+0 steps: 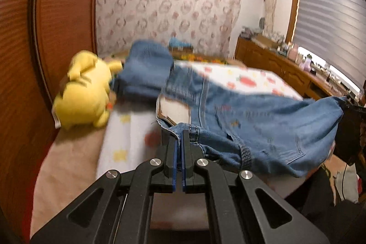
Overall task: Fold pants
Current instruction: 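Lower the jeans onto the bed and open both grippers, then press the folded jeans flat with both open grippers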
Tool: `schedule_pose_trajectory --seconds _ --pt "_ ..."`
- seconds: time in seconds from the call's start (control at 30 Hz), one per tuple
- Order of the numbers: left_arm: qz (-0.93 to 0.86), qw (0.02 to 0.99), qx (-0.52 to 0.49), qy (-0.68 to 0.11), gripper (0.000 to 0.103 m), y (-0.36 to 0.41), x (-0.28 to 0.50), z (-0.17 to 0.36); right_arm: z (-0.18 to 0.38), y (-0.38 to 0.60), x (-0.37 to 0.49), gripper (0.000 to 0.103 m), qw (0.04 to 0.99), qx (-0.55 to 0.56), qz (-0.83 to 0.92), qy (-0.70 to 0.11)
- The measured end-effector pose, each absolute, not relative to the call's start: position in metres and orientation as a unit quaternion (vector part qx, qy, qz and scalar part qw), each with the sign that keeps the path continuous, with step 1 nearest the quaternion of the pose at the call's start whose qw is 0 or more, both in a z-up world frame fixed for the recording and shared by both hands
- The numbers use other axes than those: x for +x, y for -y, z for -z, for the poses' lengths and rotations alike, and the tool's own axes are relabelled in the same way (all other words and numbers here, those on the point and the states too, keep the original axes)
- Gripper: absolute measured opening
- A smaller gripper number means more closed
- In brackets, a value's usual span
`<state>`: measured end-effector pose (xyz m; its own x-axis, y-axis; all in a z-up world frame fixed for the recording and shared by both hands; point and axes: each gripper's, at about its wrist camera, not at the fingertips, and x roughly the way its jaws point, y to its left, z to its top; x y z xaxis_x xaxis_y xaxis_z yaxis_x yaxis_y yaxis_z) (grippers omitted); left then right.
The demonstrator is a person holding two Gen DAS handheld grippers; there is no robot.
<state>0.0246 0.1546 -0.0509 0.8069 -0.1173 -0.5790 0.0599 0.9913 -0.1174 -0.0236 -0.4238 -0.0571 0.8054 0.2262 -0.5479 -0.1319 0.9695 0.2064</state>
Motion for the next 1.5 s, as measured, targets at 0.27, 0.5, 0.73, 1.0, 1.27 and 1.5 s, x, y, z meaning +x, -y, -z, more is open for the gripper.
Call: schedule_pose_trajectory --seconds 0.27,0.5,0.73,1.0,1.27,1.5 --pt "0.037 0.943 -0.031 -0.330 0.004 -0.151 0.017 0.063 0.074 0.428 -0.013 0.007 0.934 0.110 -0.077 -0.330" --pt "0.015 0.946 -0.006 -0.323 0.019 -0.153 0.011 0.058 0.061 0.409 -0.014 0.017 0.939 0.085 -0.058 -0.328" --pt "0.030 0.951 -0.010 -0.306 0.069 -0.146 0.010 0.046 0.059 0.397 -0.027 0.030 0.947 0.050 -0.025 -0.318" --pt "0.057 0.950 -0.015 -0.307 0.083 -0.120 0.018 0.046 0.057 0.381 -0.040 0.043 0.955 0.024 -0.029 -0.293" --pt "0.087 0.941 -0.021 -0.328 0.083 -0.087 0.030 0.065 0.078 0.367 -0.026 0.047 0.953 0.027 -0.036 -0.301" --pt "0.108 0.930 -0.026 -0.350 0.083 -0.069 0.034 0.082 0.104 0.353 0.005 0.048 0.944 0.006 -0.033 -0.328"
